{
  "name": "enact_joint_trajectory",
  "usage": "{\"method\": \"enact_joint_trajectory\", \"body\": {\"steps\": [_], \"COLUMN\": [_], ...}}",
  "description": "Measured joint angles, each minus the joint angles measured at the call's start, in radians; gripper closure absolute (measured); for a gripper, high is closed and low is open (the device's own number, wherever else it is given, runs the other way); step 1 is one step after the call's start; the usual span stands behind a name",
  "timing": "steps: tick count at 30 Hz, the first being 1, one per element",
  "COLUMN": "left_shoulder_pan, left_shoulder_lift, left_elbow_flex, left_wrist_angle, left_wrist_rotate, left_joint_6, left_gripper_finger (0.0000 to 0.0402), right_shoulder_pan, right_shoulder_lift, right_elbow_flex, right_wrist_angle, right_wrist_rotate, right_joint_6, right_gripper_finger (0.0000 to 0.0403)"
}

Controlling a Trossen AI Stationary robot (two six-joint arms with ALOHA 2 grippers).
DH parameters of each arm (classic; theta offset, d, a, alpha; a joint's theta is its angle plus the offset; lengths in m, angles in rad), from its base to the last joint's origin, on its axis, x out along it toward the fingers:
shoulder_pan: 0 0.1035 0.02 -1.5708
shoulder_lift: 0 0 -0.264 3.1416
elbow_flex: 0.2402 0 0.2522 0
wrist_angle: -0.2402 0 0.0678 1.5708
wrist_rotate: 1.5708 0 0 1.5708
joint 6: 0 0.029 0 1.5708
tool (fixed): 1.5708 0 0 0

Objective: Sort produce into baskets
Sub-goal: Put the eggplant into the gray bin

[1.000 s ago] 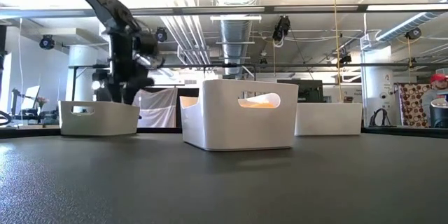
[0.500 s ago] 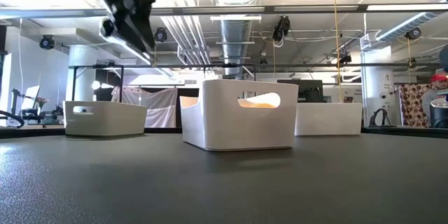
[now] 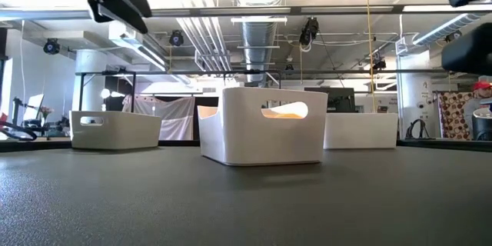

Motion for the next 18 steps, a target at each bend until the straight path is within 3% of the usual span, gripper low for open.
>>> {"method": "enact_joint_trajectory", "body": {"steps": [10, 18], "left_shoulder_pan": [-0.241, -0.333], "left_shoulder_lift": [0.139, 0.304], "left_elbow_flex": [-0.013, -0.014], "left_wrist_angle": [0.069, 0.163], "left_wrist_rotate": [0.064, 0.06], "left_joint_6": [-0.019, -0.031], "left_gripper_finger": [0.0225, 0.0225], "right_shoulder_pan": [-0.026, -0.074], "right_shoulder_lift": [0.045, 0.1], "right_elbow_flex": [0.0, 0.005], "right_wrist_angle": [0.187, 0.275], "right_wrist_rotate": [0.001, -0.008], "right_joint_6": [-0.034, -0.036], "right_gripper_finger": [0.0264, 0.0262]}}
